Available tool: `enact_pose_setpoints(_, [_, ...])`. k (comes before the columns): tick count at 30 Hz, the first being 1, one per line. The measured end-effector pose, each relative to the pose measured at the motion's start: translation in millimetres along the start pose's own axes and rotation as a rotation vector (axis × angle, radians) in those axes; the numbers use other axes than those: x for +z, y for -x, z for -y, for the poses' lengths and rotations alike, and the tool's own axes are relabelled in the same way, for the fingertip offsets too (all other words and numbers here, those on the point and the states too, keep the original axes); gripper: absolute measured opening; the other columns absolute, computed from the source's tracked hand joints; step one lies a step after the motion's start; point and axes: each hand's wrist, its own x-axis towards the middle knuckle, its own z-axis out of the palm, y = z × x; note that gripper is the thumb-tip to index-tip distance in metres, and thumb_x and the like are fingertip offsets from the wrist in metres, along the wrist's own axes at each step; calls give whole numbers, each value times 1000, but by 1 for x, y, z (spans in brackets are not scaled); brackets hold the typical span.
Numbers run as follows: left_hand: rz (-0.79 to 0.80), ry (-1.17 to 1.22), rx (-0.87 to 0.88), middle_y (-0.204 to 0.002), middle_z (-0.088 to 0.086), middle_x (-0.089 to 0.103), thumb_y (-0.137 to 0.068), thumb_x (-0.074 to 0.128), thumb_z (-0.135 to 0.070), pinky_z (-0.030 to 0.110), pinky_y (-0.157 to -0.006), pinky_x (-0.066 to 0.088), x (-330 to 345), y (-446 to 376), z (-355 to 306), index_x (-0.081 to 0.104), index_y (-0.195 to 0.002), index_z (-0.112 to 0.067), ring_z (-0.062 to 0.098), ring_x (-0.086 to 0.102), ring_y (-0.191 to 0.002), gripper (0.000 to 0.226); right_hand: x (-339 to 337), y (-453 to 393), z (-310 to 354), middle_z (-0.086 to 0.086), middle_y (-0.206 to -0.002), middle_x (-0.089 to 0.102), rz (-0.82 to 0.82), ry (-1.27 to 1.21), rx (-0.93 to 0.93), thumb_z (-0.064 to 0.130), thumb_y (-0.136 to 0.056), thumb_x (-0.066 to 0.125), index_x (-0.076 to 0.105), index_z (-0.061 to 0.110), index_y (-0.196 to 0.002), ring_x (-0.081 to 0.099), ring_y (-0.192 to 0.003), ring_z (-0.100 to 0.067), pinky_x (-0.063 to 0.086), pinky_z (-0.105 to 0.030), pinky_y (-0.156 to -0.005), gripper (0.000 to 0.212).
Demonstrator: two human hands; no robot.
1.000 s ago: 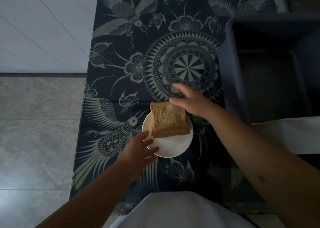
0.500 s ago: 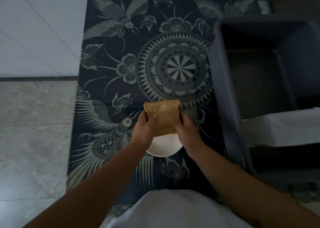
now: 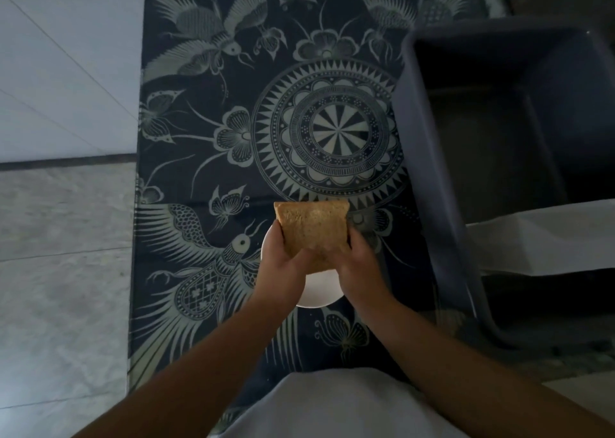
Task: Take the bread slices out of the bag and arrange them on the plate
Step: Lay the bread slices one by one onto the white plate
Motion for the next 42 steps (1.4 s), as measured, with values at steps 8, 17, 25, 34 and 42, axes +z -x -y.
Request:
enact_pose_setpoints(8, [10, 24, 24, -126, 0, 62, -84, 66, -12, 10, -72, 52, -6, 8, 23, 43, -136, -36, 4, 65, -105, 62, 10, 15, -10, 11, -119, 67, -25, -8, -48, 14, -88, 64, 51, 37, -133, 63, -106, -1, 53, -25, -86, 52])
enact_pose_setpoints(17, [43, 5, 29, -129, -3, 59, -77, 66, -21, 17, -77, 55, -10, 2, 34, 40, -132, -48, 6, 62, -111, 66, 16, 14, -18, 16, -116, 62, -82, 47, -54, 16, -84, 69, 46, 43, -128, 60, -100, 7, 49, -14, -75, 56])
enact_pose_setpoints(25, [-3, -16, 10, -114, -14, 65, -68, 64, -39, 29, -78, 57, -9, 18, 35, 45, -127, -44, 7, 66, -101, 62, 14, 16, -20, -1, -133, 46, -164, 206, -24, 30, -79, 66, 45, 20, -140, 48, -119, -18, 47, -44, -97, 65])
enact_pose_setpoints(34, [-11, -51, 5, -102, -21, 63, -73, 61, -32, 17, -71, 48, -6, 31, 27, 43, -107, -54, -8, 64, -89, 44, 9, 25, -24, 0, -124, 47, -161, 288, -111, 28, -84, 68, 52, 19, -129, 48, -98, -3, 36, -13, -70, 50])
enact_pose_setpoints(42, [-26, -99, 43, -94, -38, 64, -75, 64, -35, 0, -55, 43, -1, 51, 52, 34, -131, -43, -27, 56, -75, 64, 3, 45, -44, -4, -123, 49, -171, 233, -152, 27, -81, 67, 52, 15, -132, 54, -106, -14, 51, -35, -83, 55])
